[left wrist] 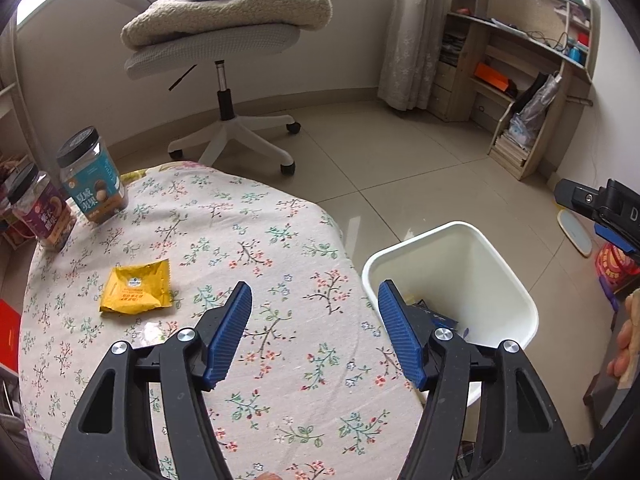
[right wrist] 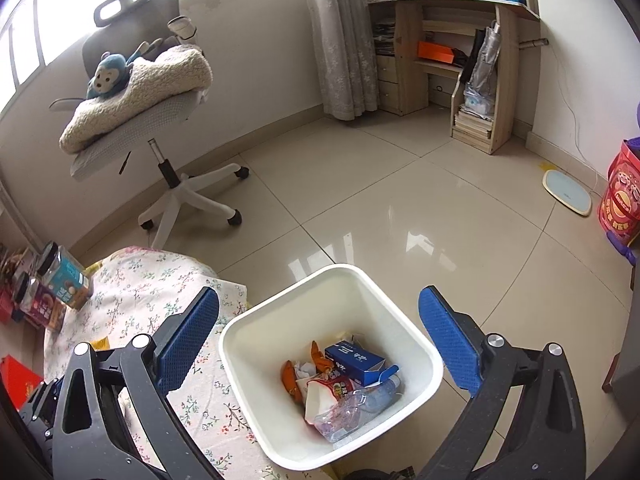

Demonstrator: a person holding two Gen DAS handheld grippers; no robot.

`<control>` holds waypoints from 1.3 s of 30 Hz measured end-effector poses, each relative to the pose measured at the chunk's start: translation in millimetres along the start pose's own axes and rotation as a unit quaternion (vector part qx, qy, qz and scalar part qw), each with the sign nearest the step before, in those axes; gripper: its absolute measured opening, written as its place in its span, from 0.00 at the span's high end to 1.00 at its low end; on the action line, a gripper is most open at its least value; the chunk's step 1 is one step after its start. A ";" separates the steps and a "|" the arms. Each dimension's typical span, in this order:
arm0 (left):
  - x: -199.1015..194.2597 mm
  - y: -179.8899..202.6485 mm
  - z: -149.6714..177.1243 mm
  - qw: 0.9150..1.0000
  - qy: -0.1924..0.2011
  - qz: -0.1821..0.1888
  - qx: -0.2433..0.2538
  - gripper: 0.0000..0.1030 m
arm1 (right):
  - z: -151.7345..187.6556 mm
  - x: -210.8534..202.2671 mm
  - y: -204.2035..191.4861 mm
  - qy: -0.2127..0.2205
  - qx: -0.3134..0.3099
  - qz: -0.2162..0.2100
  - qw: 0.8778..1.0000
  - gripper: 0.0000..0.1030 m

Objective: Collect trash
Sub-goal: 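Move both tools back toward the yellow snack packet and white tissue, then grasp the yellow snack packet with the left tool while the right tool grasps the crumpled tissue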

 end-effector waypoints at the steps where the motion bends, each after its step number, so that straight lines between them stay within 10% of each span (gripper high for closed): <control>1: -0.1 -7.7 3.1 1.000 -0.003 -0.005 -0.007 0.37 | 3.6 2.4 -8.6 -0.004 -0.008 -0.002 1.000 0.07; 18: -19.1 -154.6 60.6 0.987 -0.039 -0.079 -0.134 0.37 | 107.3 38.2 -162.0 -0.090 -0.183 -0.047 0.978 0.07; 35: -24.4 -257.6 113.1 0.964 -0.068 -0.109 -0.233 0.37 | 255.4 81.4 -260.7 -0.217 -0.374 -0.070 0.899 0.07; 37: -16.4 -261.0 113.2 0.964 -0.077 -0.103 -0.233 0.37 | 262.8 88.6 -263.6 -0.232 -0.376 -0.070 0.895 0.13; 39: -5.9 -263.1 112.9 0.964 -0.084 -0.088 -0.238 0.37 | 269.3 96.6 -265.4 -0.258 -0.370 -0.072 0.890 0.44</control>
Point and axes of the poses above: each gripper's, at about its wrist camera, not at the fingertips, and x roughly the way its jaws point, y to its right, z to its underside, the point moved 3 cm from there along x, roughly the way its jaws point, and after that the axes turned 15 degrees about x, right-handed, at the moved point
